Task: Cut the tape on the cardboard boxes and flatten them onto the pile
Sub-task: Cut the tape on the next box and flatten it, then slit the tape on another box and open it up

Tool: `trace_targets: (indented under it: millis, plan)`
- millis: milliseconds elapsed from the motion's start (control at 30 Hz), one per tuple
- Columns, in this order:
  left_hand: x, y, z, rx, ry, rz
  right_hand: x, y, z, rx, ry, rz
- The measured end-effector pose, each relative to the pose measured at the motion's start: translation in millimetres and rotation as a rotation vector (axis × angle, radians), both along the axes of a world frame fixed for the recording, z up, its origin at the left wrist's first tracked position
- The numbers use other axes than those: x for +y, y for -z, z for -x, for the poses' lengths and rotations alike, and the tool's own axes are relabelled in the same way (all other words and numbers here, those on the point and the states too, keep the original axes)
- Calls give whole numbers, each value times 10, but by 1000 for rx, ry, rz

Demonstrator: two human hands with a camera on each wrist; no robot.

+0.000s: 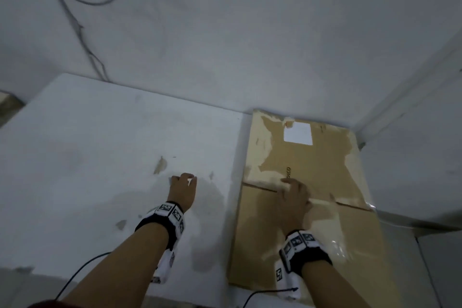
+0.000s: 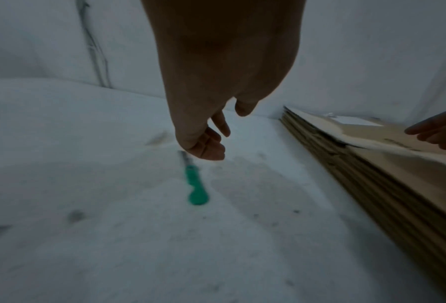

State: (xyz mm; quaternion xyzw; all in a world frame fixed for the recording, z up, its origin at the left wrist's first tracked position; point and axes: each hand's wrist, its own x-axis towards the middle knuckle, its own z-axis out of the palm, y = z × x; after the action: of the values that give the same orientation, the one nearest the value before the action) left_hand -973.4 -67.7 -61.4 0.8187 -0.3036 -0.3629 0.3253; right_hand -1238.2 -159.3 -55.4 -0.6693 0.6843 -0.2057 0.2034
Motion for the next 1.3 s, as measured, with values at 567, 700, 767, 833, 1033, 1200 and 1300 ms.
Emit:
trace_targets:
  millis: [567,700,767,833,1033,1200,1300]
  plan:
    - [3186,-123,-2873,-148,-435,-16,2203,20,-3851,-214,-748,-196]
    - [3875,-94,-3568,-174,-459,-34,2751,35,-4684,-254,-801,-233]
    - [4154,-82,-3833,-183,-482,-46,2985,19,-5029,-269,-826,-251]
    - [4390,-95,-4055,-171,-509,-45,3192,-16,-5338,-288,-844,-253]
    - [4693,-105,-4788,-159,-512,-22,3561,-50,-6193,-286,-904,-284]
    - [4738,-105,-5517,-145,-503,-5,3653,58,-6961,-274,-920,-318]
    - [4754,-54,-6114,-125,-476,-35,3684,205,-7518,-281,-911,-331]
